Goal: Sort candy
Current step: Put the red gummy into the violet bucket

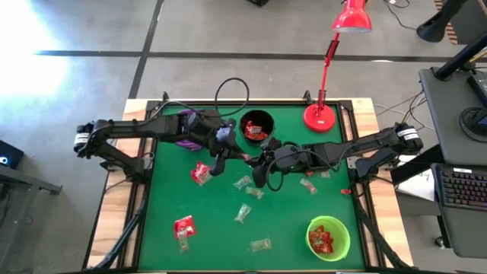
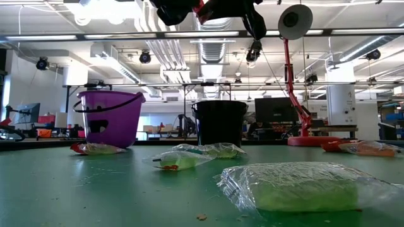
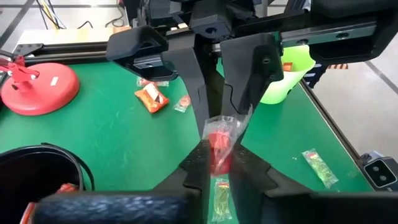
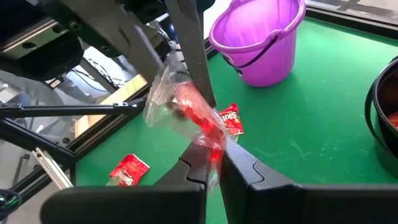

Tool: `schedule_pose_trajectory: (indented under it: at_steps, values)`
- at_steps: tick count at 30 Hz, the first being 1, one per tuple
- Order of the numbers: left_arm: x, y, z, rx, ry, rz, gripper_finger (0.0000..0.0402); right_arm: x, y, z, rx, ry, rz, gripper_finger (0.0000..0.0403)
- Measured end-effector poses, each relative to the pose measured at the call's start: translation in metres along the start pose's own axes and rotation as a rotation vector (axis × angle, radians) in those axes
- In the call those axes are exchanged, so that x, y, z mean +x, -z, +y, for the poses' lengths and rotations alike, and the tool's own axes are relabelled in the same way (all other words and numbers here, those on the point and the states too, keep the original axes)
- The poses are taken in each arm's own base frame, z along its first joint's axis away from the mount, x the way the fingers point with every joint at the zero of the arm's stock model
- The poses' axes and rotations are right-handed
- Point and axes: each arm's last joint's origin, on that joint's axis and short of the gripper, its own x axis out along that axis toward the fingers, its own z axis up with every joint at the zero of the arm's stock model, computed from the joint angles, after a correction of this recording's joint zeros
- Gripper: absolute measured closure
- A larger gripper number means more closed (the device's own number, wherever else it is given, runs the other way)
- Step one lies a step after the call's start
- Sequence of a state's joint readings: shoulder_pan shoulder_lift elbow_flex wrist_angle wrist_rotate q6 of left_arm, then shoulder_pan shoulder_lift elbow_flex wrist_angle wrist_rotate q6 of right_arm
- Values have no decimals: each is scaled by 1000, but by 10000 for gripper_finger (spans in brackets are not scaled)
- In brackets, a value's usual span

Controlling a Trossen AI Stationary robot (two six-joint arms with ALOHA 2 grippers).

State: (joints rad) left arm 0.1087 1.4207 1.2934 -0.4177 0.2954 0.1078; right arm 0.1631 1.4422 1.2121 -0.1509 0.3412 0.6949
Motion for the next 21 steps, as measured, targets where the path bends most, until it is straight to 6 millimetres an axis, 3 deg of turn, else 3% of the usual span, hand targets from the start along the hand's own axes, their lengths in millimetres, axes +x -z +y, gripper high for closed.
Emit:
schedule_pose_trajectory:
  at_steps: [3, 21]
  values:
    - [0, 0, 0, 11, 0, 1, 396, 0, 0, 0, 0, 0, 0, 390]
    - [-2, 1, 6, 4, -33, 6, 399, 3, -8, -8, 17, 42, -38, 390]
